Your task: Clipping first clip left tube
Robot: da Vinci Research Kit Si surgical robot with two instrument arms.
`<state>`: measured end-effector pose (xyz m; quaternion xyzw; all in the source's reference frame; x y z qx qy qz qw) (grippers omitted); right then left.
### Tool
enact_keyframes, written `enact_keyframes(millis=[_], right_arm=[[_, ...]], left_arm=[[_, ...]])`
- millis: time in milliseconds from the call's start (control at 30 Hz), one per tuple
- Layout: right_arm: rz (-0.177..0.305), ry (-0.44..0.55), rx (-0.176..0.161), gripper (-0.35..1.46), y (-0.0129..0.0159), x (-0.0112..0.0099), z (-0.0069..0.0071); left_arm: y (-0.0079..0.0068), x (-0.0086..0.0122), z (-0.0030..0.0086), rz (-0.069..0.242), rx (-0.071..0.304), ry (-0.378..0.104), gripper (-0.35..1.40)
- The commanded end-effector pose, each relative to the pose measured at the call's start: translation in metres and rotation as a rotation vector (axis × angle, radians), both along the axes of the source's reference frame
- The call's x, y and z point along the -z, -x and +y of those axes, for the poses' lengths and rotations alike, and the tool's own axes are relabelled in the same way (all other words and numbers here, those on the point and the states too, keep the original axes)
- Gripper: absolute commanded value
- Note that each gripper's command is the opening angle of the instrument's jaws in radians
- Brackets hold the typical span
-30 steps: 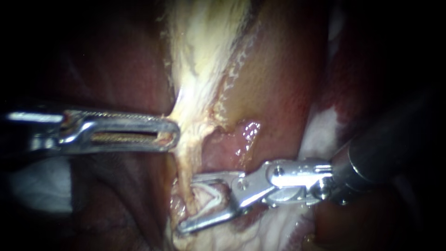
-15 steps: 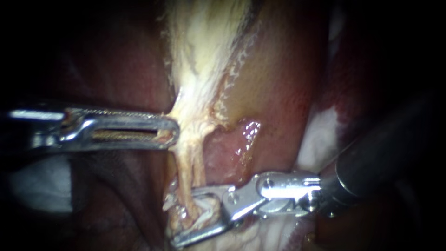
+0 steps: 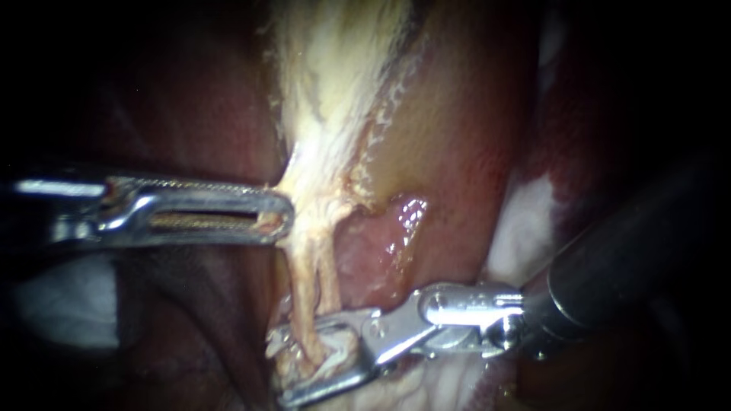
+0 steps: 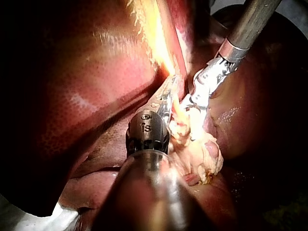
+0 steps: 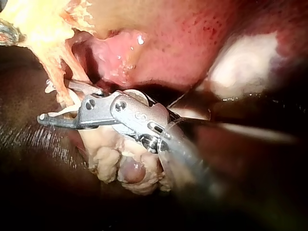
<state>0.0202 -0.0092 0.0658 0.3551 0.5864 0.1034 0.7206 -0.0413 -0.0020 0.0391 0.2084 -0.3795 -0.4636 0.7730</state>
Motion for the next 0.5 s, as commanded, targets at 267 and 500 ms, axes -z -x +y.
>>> enact_keyframes(millis=[267,500], right_arm=[[-0.019,0.007,-0.011,-0.35,0.0002,-0.0011,0.0004],[-0.019,0.007,-0.010,-0.35,0.0003,-0.0010,0.0004]], left_arm=[[0.0000,0.0000,0.0000,0.000,0.000,0.000,-0.35],[-0.0001,0.0000,0.0000,0.000,0.000,0.000,-0.35]])
